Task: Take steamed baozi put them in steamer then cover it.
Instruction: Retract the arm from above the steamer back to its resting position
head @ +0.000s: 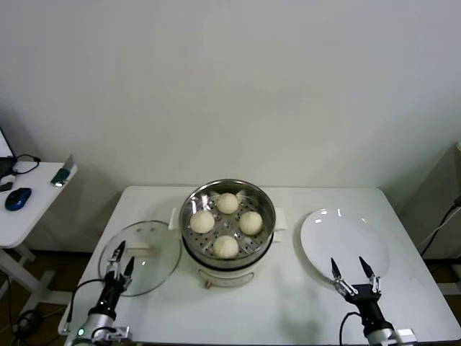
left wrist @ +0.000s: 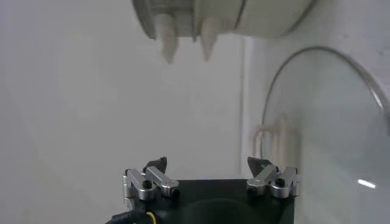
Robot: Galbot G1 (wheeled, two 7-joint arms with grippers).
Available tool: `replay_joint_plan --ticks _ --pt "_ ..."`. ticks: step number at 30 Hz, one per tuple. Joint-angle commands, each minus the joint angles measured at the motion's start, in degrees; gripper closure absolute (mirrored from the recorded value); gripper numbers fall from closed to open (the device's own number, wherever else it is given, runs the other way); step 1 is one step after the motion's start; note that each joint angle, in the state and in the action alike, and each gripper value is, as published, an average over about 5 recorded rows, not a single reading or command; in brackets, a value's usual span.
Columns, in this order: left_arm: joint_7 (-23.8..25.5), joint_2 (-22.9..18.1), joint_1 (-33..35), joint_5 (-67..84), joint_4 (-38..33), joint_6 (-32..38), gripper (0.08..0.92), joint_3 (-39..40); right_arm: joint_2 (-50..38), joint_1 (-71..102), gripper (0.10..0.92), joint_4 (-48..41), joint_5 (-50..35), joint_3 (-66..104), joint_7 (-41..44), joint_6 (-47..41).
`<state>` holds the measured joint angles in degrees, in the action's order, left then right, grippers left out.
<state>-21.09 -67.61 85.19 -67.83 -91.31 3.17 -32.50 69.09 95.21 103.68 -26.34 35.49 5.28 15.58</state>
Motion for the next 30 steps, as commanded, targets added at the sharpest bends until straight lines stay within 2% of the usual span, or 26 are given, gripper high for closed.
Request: replay_joint_plan --ticks 1,13,20,25,28,30 --pt "0.0 0.4 -4.5 -2.6 5.7 -0.2 0.177 0.8 3.0 2.2 0.203 0.0 1.5 1.0 0.2 1.6" --pt "2.4 0.0 -12.8 0.6 11.7 -1.8 0.177 2.5 4.1 4.1 0.203 1.2 2.1 1.5 0.5 2.8" --pt "2.8 -0.5 -14.9 0.5 14.9 -2.3 0.177 3.2 4.9 4.1 0.203 2.0 2.3 1.7 0.5 2.9" --pt "2.8 -0.8 -14.6 0.8 14.3 -2.7 0.178 3.6 5.2 4.0 0.203 1.7 3.0 1.4 0.5 2.9" --pt "3.1 -1.2 -14.2 0.9 13.7 -2.6 0.219 3.6 5.5 3.8 0.203 1.4 3.2 1.3 0.5 2.8" --pt "3.3 -1.4 -13.8 0.8 13.4 -2.6 0.277 3.7 5.6 3.8 0.203 1.5 3.3 1.1 0.5 2.8"
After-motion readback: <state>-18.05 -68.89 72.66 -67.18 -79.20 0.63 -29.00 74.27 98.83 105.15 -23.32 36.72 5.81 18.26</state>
